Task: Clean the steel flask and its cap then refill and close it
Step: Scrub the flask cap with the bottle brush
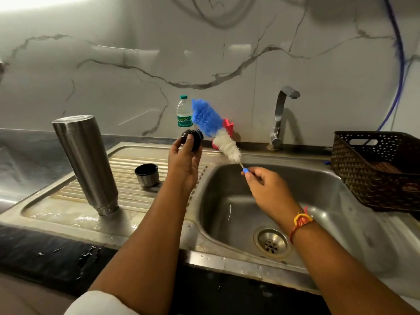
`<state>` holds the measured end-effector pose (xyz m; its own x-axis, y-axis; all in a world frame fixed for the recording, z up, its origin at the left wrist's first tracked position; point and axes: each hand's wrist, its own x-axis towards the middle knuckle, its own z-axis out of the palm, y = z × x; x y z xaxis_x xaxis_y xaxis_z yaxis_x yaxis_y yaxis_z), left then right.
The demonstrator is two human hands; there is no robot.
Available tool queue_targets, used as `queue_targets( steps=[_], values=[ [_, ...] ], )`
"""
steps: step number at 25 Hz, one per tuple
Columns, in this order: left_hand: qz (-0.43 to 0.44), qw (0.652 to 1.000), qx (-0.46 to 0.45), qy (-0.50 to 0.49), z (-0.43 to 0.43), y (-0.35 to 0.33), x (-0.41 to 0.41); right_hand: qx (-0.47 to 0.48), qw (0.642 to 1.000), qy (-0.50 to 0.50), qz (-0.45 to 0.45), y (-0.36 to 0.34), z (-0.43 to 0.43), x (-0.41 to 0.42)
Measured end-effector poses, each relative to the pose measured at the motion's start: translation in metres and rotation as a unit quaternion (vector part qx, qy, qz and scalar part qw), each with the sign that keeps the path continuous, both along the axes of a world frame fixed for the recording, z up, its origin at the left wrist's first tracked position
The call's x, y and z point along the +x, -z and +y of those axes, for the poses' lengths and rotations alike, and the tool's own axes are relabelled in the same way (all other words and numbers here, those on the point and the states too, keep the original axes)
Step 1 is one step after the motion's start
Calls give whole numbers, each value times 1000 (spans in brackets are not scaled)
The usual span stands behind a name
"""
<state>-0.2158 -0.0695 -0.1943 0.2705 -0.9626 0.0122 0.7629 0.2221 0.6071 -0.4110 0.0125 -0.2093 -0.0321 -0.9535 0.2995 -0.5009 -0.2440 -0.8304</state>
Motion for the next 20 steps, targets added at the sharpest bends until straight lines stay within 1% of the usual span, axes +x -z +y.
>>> queue_targets(
  steps=[2,3,6,8,12,16,20],
  values=[
    [21,999,-14,-22,-2,-2,12,-22,999,11,25,-1,4,-1],
    [17,999,-18,-25,-1,-3,13,-30,999,16,43,0,6,-1],
    [-47,999,-25,0,5,-1,-1,-60,992,29,105,1,10,4],
    [-64,997,-35,4,8,-1,-7,-63,989,35,128,-2,10,6],
    [-17,999,-37,-29,3,-4,11,-27,990,7,138,-2,16,2],
    [-61,998,-33,7,9,-3,-4,-7,994,6,107,-5,14,2],
    [0,999,-39,-25,2,-5,11,22,990,-10,136,-2,16,0]
  ],
)
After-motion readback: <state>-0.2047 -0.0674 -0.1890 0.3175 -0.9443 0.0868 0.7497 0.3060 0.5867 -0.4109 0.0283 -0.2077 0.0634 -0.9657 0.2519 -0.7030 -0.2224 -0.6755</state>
